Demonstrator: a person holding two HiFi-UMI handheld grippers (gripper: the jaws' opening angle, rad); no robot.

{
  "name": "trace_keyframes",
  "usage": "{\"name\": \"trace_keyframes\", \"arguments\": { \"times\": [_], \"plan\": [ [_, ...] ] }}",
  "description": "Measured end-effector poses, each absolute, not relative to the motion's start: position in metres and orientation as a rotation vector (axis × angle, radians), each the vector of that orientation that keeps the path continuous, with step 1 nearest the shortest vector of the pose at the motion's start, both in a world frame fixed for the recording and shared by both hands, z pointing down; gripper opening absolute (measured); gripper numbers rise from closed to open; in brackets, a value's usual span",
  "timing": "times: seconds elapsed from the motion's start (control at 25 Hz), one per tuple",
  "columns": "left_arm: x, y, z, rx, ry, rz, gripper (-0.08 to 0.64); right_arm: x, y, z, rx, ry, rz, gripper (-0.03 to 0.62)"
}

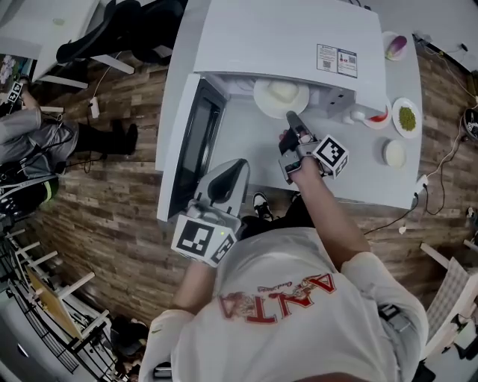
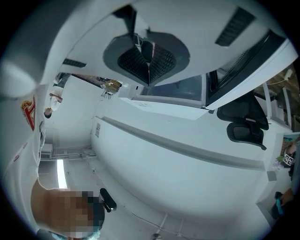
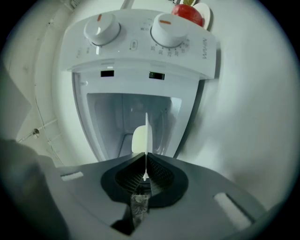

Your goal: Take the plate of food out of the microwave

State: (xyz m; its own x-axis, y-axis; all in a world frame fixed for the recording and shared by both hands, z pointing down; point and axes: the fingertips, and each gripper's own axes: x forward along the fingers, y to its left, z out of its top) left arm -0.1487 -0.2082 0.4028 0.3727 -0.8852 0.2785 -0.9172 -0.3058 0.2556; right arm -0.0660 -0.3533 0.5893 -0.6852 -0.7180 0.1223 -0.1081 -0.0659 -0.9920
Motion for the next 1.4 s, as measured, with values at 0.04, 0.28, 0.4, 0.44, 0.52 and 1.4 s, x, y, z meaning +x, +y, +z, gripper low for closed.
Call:
{"name": "trace_keyframes", "arguments": {
  "times": [0.04,0.28,0.4,0.44,0.52,1.4],
  "plan": [
    [-0.147,-0.207,0.402,2.279,-1.562,0.119,0.009,-0.062,-0.349,0.588,-0.882,1.765,-1.793,0.012],
    [-0.129,-0.198,0.399,2.352,-1.468,0.130,0.009,-0.033,-0.311,0.583,-0.895,1.748,-1.761,0.012],
    [-0.115,-0.196,0.397,2.398,-1.404,0.135,0.009,-0.016,-0.286,0.585,-0.916,1.743,-1.743,0.014],
    [-0.109,-0.196,0.397,2.417,-1.377,0.138,0.009,-0.010,-0.277,0.586,-0.925,1.725,-1.737,0.014],
    [-0.095,-0.195,0.398,2.451,-1.320,0.142,0.009,0.005,-0.257,0.589,-0.949,1.688,-1.727,0.012],
    [0.008,-0.196,0.412,2.603,-0.941,0.228,0.009,0.209,-0.193,0.651,-1.286,1.302,-1.568,0.014]
  ]
}}
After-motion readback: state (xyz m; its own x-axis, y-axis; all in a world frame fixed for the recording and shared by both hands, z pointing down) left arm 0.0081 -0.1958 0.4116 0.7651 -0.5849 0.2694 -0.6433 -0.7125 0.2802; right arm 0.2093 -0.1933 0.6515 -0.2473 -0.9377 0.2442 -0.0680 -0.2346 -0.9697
